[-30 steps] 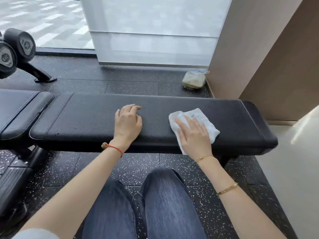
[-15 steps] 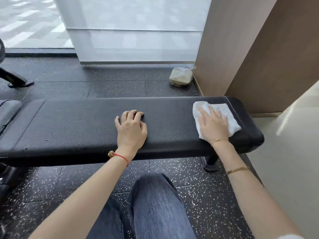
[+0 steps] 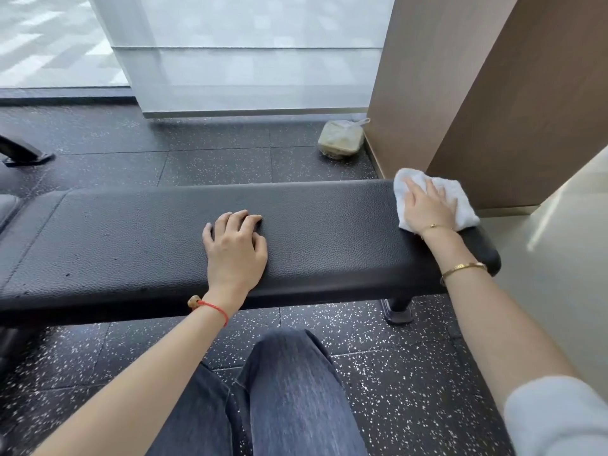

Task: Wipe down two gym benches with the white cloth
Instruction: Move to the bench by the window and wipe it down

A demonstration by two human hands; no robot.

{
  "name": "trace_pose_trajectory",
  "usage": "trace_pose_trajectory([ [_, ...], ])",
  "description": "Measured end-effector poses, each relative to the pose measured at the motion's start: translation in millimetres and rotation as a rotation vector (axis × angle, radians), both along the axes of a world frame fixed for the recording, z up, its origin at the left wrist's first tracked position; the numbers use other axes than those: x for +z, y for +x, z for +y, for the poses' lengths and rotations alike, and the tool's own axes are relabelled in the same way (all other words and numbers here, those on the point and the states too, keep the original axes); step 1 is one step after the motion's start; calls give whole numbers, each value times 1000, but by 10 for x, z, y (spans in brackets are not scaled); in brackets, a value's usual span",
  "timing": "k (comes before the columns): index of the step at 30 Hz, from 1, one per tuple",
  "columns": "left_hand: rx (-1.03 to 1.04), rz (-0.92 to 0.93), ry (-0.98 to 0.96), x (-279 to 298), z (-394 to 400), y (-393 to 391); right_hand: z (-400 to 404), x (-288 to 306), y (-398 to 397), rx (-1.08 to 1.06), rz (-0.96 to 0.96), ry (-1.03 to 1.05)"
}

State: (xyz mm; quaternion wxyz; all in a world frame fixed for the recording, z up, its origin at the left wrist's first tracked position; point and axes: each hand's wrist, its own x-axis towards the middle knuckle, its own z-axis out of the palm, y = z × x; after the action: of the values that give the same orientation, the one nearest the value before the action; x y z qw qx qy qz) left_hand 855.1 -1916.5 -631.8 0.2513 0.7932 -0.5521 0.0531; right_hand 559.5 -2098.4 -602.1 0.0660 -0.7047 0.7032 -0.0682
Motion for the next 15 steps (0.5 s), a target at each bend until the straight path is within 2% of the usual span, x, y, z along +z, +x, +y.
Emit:
trace_pose_trajectory([
  [5,1,4,-11,3,2,13,1,56,522,370,3,68],
  [8,2,9,-19,-7,7,18,275,-79,459,530,-50,-5],
  [11,0,8,-19,-1,1,9,130,-82,159,397,-19,-68],
  [13,5,8,-10,3,0,-6,-115,-12,60,240,44,-37],
  [15,10,4,-4,2,-3,-9,-259,45,174,169,58,10],
])
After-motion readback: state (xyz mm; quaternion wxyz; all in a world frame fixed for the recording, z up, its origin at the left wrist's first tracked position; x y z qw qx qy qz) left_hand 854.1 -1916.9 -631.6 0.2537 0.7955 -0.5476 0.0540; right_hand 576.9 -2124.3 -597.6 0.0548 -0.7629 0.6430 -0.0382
